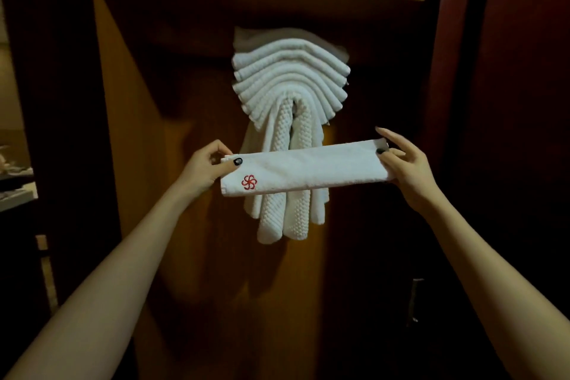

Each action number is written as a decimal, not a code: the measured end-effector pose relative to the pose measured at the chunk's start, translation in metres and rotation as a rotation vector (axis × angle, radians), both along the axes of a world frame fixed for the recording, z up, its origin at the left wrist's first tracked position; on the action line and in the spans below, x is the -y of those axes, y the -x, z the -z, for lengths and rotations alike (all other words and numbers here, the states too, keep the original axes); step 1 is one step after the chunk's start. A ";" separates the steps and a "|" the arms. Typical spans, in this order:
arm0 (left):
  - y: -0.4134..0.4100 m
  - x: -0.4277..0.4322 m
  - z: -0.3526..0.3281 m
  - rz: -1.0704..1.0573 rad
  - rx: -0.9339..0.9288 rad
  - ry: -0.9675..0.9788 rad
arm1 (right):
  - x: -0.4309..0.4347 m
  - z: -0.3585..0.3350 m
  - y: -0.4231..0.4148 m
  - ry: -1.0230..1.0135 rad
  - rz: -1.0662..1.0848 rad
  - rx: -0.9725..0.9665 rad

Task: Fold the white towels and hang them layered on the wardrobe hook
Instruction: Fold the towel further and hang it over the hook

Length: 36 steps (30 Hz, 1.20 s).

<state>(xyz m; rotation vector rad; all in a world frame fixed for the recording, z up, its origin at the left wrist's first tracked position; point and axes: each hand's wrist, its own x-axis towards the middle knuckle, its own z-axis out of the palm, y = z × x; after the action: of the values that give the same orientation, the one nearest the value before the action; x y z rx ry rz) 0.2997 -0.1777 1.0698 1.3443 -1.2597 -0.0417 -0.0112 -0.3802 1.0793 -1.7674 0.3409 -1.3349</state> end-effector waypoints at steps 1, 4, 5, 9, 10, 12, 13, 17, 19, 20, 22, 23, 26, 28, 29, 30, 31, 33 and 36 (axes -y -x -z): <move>-0.004 -0.001 -0.010 0.007 0.007 0.013 | 0.001 -0.006 -0.004 0.016 -0.022 0.005; -0.015 -0.004 -0.039 0.045 0.024 0.066 | 0.007 -0.026 -0.018 0.063 -0.043 0.010; -0.019 -0.005 -0.049 0.072 0.021 0.074 | 0.009 -0.032 -0.024 0.065 -0.055 0.018; -0.034 -0.007 -0.086 0.270 -0.120 0.051 | 0.026 -0.061 -0.044 0.020 -0.165 0.048; -0.038 -0.006 -0.095 0.299 -0.138 0.024 | 0.031 -0.068 -0.048 0.020 -0.177 0.047; -0.050 -0.003 -0.112 0.300 -0.100 -0.036 | 0.039 -0.082 -0.058 0.043 -0.166 0.061; -0.056 -0.001 -0.121 0.289 -0.081 -0.063 | 0.043 -0.090 -0.064 0.055 -0.145 0.076; -0.073 0.013 -0.158 0.232 0.036 -0.091 | 0.050 -0.120 -0.084 0.077 -0.052 0.140; -0.078 0.023 -0.174 0.220 0.086 -0.052 | 0.051 -0.135 -0.089 0.085 -0.053 0.142; -0.081 0.028 -0.182 0.231 0.087 -0.023 | 0.054 -0.142 -0.091 0.079 -0.075 0.149; -0.087 0.038 -0.194 0.250 0.085 0.035 | 0.060 -0.154 -0.094 0.070 -0.136 0.159; -0.090 0.044 -0.199 0.259 0.073 0.070 | 0.064 -0.159 -0.095 0.072 -0.160 0.158; -0.098 0.064 -0.213 0.294 -0.019 0.190 | 0.078 -0.176 -0.102 0.069 -0.205 0.158; -0.099 0.080 -0.224 0.317 -0.067 0.228 | 0.090 -0.193 -0.108 0.058 -0.232 0.170; -0.099 0.089 -0.230 0.330 -0.083 0.232 | 0.097 -0.202 -0.110 0.052 -0.240 0.177; -0.099 0.097 -0.235 0.342 -0.099 0.233 | 0.103 -0.211 -0.114 0.046 -0.240 0.190; -0.099 0.105 -0.240 0.349 -0.110 0.236 | 0.109 -0.217 -0.119 0.036 -0.237 0.215; -0.100 0.121 -0.245 0.351 -0.132 0.237 | 0.123 -0.226 -0.130 -0.008 -0.251 0.274; -0.101 0.139 -0.245 0.321 -0.225 0.258 | 0.139 -0.230 -0.143 -0.069 -0.285 0.292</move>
<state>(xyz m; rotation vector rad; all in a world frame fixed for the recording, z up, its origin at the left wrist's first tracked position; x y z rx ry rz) 0.4011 -0.3165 1.3144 0.8818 -1.2309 -0.2406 0.1314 -0.5188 1.3089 -1.4734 -0.0263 -1.3316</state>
